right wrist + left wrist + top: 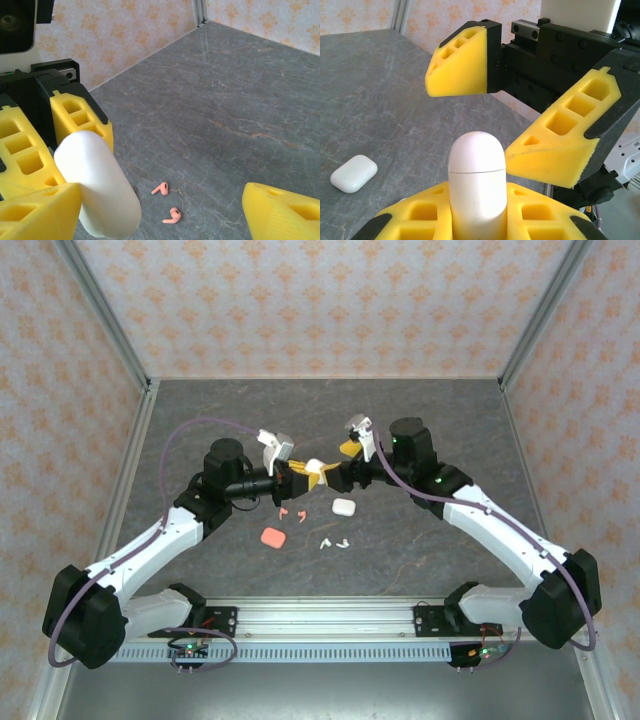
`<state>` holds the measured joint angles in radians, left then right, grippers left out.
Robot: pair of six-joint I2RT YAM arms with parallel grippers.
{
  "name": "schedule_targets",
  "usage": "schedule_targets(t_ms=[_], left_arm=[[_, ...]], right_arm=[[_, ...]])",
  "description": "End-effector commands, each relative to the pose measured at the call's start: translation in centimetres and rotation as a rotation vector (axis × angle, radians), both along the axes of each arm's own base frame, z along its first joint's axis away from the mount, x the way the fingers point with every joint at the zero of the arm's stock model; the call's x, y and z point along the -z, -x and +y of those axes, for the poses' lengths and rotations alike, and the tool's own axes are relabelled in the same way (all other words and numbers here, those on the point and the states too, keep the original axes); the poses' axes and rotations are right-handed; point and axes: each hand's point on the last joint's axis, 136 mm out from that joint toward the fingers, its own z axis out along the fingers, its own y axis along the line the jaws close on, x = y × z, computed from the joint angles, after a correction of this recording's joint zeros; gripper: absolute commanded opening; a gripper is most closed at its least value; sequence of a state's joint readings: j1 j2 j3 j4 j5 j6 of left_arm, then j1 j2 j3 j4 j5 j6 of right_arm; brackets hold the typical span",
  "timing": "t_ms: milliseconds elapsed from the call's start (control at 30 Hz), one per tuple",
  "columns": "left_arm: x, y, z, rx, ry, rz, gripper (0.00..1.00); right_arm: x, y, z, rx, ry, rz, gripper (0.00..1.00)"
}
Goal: Insert the wireless bluetooth earbuds into the charging case
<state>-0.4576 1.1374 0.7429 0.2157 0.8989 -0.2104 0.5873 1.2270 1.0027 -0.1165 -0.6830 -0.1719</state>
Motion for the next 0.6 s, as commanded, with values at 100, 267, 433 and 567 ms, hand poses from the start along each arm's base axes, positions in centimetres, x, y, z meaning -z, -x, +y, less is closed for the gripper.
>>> schedule_targets(t_ms=[100,267,433,567], left_arm=[[-2.5,1.0,-0.3,0.046,0.028,-0.116,0.04],[-2.7,1.0,-0.2,0.042,0.026,-0.129,0.04],[-2.0,0.6,0.4,-0.003,-0.021,-0.157,0.0],[-1.6,0.8,1.0,-0.03,-0.055,-0.215,0.0]], right_arm=[[-1.5,-2.5,-1.4,0.096,0.001,-0.028,0.83],[-1.8,-2.6,-1.4,0.091,0.015,-0.011,0.83],[-3.6,-1.1,-2.1,0.081,-0.021,-0.027,0.83],[-2.6,0.4,-3.5,0.116,0.001,0.025,0.76]])
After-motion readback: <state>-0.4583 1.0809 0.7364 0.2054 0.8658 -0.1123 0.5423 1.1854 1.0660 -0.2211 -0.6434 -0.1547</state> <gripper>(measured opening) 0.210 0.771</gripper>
